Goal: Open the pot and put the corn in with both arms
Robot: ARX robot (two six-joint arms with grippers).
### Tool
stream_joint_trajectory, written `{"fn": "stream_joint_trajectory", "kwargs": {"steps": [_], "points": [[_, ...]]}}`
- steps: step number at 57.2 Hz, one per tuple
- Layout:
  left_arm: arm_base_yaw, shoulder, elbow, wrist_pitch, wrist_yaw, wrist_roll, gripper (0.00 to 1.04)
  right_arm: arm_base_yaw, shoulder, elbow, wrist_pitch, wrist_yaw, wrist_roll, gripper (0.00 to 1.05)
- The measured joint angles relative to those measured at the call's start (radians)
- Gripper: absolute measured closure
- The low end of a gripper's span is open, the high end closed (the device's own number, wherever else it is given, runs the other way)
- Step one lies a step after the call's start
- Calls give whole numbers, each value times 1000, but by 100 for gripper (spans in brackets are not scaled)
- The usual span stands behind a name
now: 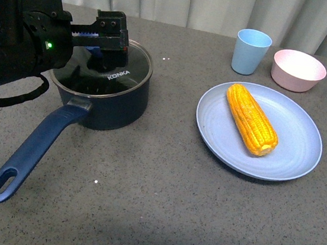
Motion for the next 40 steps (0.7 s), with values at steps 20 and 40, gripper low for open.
{"fn": "stream_joint_trajectory", "kwargs": {"steps": [20, 40], "points": [[7, 79, 79, 1, 10, 32, 7, 0, 0, 0, 0, 0, 0, 9], [11, 105, 96, -3, 21, 32, 41, 0, 0, 0, 0, 0, 0, 9]]}}
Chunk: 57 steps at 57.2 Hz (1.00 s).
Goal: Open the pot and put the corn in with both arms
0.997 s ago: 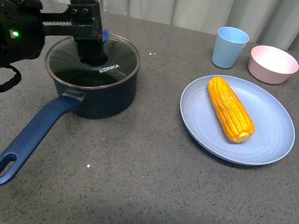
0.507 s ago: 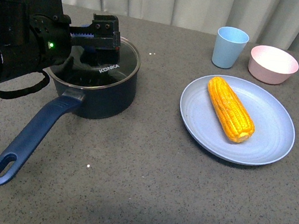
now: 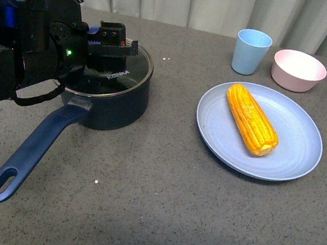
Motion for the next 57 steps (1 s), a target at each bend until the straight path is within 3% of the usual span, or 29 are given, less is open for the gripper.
{"fn": "stream_joint_trajectory", "kwargs": {"steps": [31, 41, 57], "points": [[37, -121, -45, 4, -3, -31, 46, 0, 0, 0, 0, 0, 0, 9], [130, -156, -82, 35, 3, -40, 46, 0, 0, 0, 0, 0, 0, 9], [375, -93, -132, 151, 32, -21, 47, 0, 0, 0, 0, 0, 0, 9]]}}
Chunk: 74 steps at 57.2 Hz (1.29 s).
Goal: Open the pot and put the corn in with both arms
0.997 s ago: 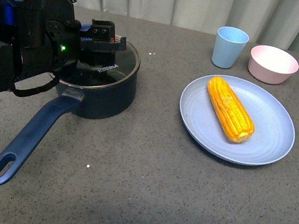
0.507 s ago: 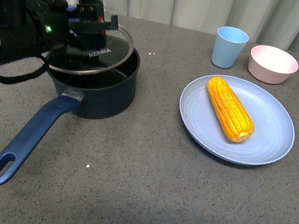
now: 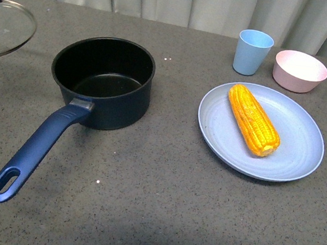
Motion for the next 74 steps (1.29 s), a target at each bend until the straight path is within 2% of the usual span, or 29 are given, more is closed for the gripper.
{"fn": "stream_joint_trajectory", "kwargs": {"steps": [13, 38, 74], "points": [[32, 116, 21, 32, 45, -27, 47, 0, 0, 0, 0, 0, 0, 9], [23, 310, 98, 100, 27, -50, 47, 0, 0, 0, 0, 0, 0, 9], [16, 367, 138, 74, 54, -50, 46, 0, 0, 0, 0, 0, 0, 9]]}}
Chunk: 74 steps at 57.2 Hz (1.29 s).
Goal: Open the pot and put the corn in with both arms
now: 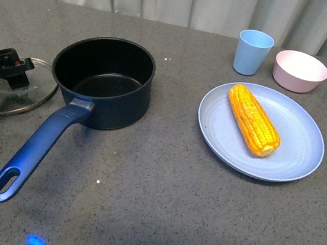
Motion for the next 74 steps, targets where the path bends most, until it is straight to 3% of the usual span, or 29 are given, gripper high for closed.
{"fn": "stream_joint_trajectory", "kwargs": {"steps": [16, 26, 45, 53, 74], "points": [[0, -56, -23, -18, 9, 19, 5, 0, 0, 0, 0, 0, 0, 9], [5, -210, -97, -69, -46, 22, 7, 0, 0, 0, 0, 0, 0, 9], [5, -646, -377, -165, -57, 62, 7, 0, 0, 0, 0, 0, 0, 9], [-4, -933, -496, -352, -115, 39, 7, 0, 0, 0, 0, 0, 0, 9], [-50, -1564, -684, -779, -136, -13, 7, 0, 0, 0, 0, 0, 0, 9]]}}
